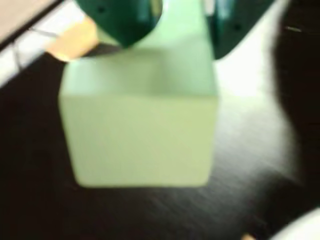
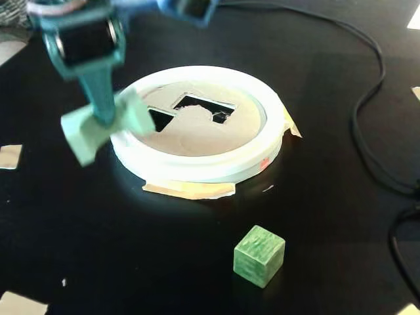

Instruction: Pick up the U shape block and drop it in corresponding U shaped hole

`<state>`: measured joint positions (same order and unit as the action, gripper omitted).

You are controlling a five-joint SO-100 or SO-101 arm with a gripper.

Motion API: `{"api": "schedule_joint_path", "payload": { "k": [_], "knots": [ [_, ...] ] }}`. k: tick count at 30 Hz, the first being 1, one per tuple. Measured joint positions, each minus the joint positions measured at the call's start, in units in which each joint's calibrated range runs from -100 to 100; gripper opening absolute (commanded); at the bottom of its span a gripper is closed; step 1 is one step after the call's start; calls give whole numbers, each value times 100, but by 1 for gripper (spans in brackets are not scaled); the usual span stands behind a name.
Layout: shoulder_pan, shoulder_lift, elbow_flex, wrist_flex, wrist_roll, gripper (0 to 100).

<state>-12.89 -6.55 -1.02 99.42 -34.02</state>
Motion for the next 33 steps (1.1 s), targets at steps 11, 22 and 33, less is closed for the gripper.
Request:
{"api": "schedule_joint_path", "payload": {
  "k": [11, 22, 33],
  "knots": [
    [-2428, 80, -732, -737, -1602, 9],
    [-3267, 1355, -722, -3424, -2462, 9],
    [-3247, 2069, -713, -3754, -3043, 9]
  ]
}}
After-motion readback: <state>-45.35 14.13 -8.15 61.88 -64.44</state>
